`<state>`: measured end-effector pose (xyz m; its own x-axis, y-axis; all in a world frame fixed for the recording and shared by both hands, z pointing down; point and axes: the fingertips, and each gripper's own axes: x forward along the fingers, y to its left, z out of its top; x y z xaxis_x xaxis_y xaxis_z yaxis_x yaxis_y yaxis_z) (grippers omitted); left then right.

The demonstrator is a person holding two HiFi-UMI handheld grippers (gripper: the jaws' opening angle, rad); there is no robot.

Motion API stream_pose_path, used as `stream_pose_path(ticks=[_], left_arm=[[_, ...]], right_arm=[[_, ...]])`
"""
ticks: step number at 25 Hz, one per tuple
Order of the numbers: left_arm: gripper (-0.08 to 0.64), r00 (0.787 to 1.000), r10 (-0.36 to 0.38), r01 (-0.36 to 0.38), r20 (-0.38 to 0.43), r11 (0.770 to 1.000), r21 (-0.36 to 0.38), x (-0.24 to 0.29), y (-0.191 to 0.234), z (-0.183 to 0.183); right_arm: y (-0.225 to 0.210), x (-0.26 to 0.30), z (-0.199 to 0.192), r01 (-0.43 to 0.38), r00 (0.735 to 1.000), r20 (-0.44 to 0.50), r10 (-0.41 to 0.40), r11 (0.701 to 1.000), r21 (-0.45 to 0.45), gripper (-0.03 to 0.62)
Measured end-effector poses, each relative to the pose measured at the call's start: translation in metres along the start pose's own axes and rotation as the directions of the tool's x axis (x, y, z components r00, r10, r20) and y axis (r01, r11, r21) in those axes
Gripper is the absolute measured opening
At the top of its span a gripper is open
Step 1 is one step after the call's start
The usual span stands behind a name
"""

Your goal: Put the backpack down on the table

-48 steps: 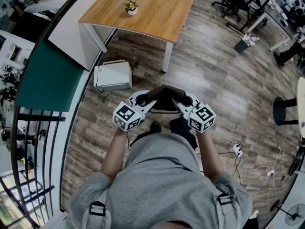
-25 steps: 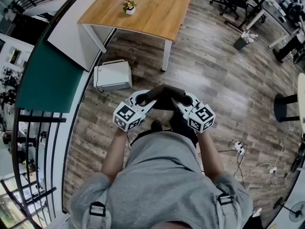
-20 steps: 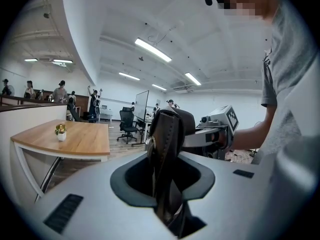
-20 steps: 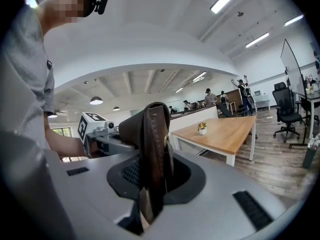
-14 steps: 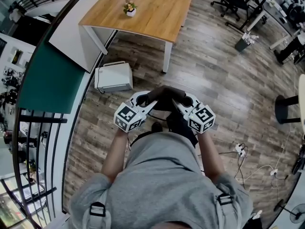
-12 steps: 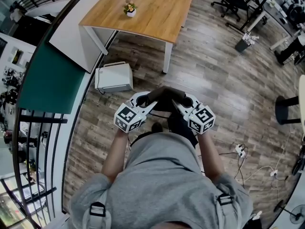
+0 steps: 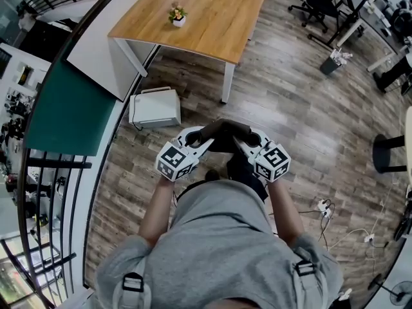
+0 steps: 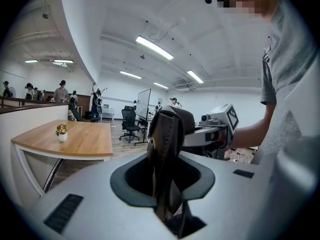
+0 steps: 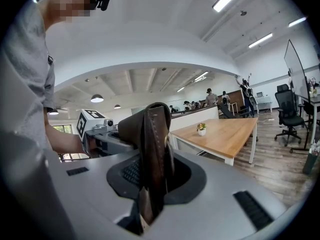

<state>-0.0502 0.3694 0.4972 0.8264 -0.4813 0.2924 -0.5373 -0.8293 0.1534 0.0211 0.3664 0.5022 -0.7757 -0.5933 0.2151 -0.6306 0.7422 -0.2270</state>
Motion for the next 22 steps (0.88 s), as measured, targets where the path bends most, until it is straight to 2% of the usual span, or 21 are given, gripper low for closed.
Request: stream_pose_path(ticks=[22], left_arm=[[0.103, 0.999, 0.031, -0.031, -0.017, 0.999, -0.030, 0.069, 0.092, 0.039]], right_arm=[[-0.099, 0.061, 0.041, -0.016, 1.000, -0.022, 0.016, 1.000, 0.003, 0.069]])
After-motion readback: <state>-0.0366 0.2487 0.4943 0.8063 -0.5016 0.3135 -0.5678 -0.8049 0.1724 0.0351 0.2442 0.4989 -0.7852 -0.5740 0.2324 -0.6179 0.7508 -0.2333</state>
